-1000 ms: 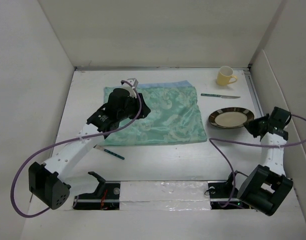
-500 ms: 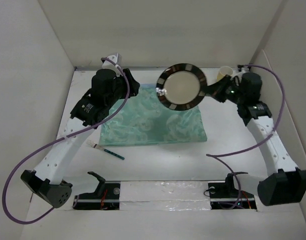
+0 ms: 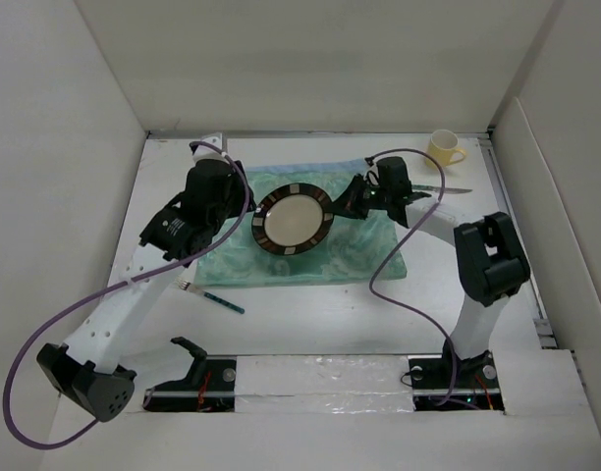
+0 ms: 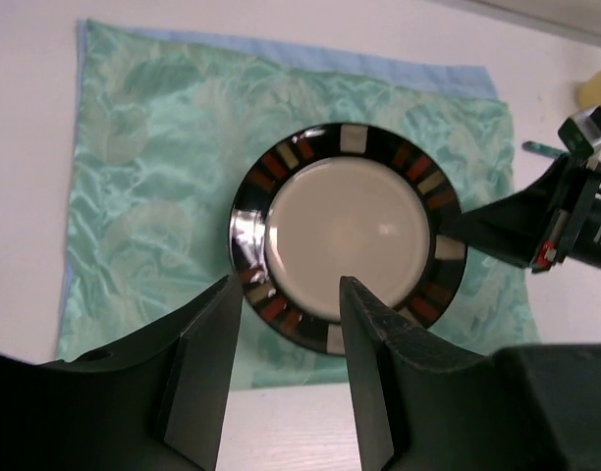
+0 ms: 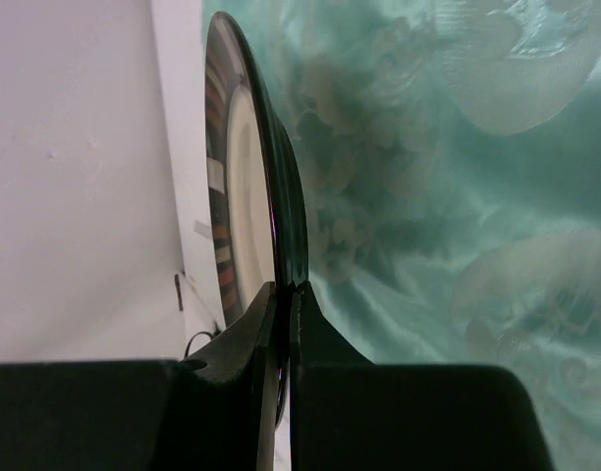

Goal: Set the dinner table for one person

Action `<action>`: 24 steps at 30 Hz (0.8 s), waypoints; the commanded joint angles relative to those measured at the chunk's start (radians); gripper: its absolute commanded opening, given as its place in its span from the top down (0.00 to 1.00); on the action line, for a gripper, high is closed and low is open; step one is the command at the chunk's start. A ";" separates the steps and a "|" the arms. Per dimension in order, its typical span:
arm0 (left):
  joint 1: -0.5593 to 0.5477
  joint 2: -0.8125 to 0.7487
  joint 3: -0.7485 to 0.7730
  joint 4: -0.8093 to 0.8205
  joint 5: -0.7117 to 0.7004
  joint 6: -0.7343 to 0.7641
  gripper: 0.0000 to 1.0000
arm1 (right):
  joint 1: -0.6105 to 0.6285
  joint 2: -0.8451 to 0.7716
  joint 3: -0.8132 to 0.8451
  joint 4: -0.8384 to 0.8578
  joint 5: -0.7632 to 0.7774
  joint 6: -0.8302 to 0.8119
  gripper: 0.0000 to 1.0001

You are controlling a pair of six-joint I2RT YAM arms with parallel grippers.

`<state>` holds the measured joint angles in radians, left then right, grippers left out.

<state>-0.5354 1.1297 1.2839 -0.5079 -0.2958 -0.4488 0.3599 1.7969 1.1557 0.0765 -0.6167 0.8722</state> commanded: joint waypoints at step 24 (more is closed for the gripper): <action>0.000 -0.027 -0.127 0.060 -0.020 -0.044 0.59 | 0.022 0.187 0.087 0.059 0.043 -0.076 0.50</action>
<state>-0.5354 1.1000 1.1400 -0.4908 -0.3134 -0.5053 0.3748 2.0254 1.1984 0.1818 -0.5842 0.8730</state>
